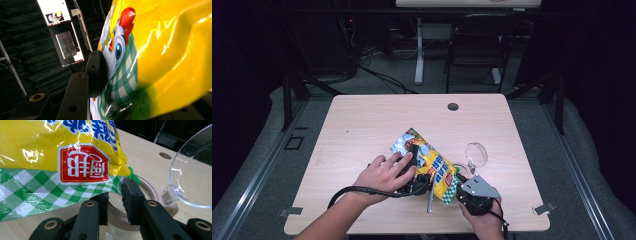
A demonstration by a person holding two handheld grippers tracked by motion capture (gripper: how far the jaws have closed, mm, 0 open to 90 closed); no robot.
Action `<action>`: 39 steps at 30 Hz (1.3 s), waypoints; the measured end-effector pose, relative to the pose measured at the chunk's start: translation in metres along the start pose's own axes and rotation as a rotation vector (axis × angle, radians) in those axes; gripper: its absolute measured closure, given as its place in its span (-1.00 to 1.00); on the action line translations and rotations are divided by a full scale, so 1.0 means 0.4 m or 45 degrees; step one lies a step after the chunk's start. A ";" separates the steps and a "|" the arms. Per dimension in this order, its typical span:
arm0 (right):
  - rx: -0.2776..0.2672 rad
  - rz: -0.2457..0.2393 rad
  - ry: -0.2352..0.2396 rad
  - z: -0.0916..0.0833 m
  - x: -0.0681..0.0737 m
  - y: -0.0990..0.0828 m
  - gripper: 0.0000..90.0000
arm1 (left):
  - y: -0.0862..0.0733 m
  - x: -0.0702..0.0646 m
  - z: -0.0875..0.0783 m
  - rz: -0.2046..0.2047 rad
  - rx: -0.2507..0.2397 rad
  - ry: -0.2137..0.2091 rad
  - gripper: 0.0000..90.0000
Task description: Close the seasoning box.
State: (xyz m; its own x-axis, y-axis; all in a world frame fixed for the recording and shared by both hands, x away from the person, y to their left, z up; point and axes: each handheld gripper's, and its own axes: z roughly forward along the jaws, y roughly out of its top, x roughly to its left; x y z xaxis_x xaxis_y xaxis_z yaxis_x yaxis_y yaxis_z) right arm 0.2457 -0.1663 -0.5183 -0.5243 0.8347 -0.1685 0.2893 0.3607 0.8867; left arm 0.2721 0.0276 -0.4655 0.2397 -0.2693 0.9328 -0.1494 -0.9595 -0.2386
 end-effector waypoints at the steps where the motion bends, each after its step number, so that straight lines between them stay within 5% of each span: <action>1: 0.000 0.000 0.001 0.000 0.000 0.000 0.68 | 0.000 0.000 0.000 0.000 0.002 -0.002 0.47; 39: 0.013 0.056 0.051 -0.005 -0.006 0.001 0.85 | 0.003 0.007 -0.004 0.019 -0.015 -0.020 0.49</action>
State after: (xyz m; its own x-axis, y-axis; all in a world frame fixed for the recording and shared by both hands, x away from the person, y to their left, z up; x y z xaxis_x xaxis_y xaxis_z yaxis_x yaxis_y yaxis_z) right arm 0.2453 -0.1689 -0.5165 -0.5421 0.8328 -0.1119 0.3212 0.3284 0.8882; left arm 0.2709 0.0257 -0.4626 0.2520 -0.2846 0.9249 -0.1645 -0.9545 -0.2488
